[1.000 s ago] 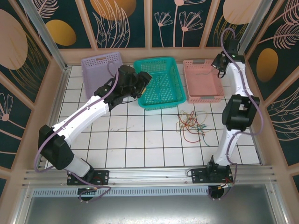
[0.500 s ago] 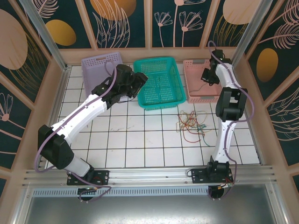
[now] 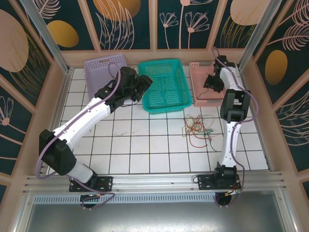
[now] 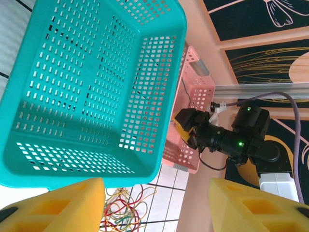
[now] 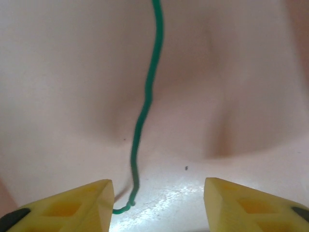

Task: Untangle the cables

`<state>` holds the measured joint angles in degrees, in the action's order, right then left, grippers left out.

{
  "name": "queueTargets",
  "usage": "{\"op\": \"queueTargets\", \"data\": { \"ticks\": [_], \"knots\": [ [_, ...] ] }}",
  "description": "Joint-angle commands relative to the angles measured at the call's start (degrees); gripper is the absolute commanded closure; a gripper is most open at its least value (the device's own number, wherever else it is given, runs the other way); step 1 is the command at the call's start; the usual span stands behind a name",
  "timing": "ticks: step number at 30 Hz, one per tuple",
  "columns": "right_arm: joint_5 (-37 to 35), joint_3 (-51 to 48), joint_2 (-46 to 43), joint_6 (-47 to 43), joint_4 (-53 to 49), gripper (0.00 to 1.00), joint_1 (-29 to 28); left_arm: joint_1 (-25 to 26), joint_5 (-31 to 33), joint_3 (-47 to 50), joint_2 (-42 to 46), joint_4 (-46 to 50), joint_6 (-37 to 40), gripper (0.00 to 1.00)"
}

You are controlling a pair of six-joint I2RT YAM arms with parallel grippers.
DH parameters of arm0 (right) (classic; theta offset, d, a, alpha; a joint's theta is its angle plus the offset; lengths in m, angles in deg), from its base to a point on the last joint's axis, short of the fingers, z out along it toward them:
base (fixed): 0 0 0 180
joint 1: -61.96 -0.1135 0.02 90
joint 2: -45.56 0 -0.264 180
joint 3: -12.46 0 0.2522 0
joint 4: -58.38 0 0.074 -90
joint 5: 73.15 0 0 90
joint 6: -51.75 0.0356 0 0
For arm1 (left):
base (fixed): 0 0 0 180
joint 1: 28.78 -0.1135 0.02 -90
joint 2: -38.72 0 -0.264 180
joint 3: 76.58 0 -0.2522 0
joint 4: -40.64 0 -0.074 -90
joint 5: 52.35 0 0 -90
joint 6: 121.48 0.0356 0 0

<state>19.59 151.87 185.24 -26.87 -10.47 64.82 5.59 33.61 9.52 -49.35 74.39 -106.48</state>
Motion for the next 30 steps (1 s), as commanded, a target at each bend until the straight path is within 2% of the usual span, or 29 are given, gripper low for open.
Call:
{"op": "queueTargets", "data": {
  "ticks": [1,9,12,16,25,30],
  "knots": [
    [-5.83,-0.3,-7.11,1.83,0.58,0.43,-0.09,-0.62,-0.56,0.85,2.18,0.1,0.69,0.41],
    [-9.94,0.73,-12.94,3.28,3.7,0.43,0.84,-0.54,-1.04,3.03,3.66,-1.13,-0.1,0.42],
    [-6.53,-3.23,-15.42,5.56,6.18,0.43,1.83,-0.54,-0.81,4.57,4.84,-1.77,-0.41,0.42],
    [0.02,-11.45,-18.38,9.47,11.27,0.48,3.82,-0.53,-0.45,6.2,6.15,-1.44,1.17,0.42],
    [1.25,-13.7,-11.29,11.98,13.63,0.47,1.03,-0.58,-1.93,8.67,6.62,-2.09,1.65,0.43],
    [0.26,-9.3,-5.22,12.09,12.76,0.48,0.06,-0.54,-2.83,7.8,5.59,-1.94,2.14,0.44]
  ]
}}
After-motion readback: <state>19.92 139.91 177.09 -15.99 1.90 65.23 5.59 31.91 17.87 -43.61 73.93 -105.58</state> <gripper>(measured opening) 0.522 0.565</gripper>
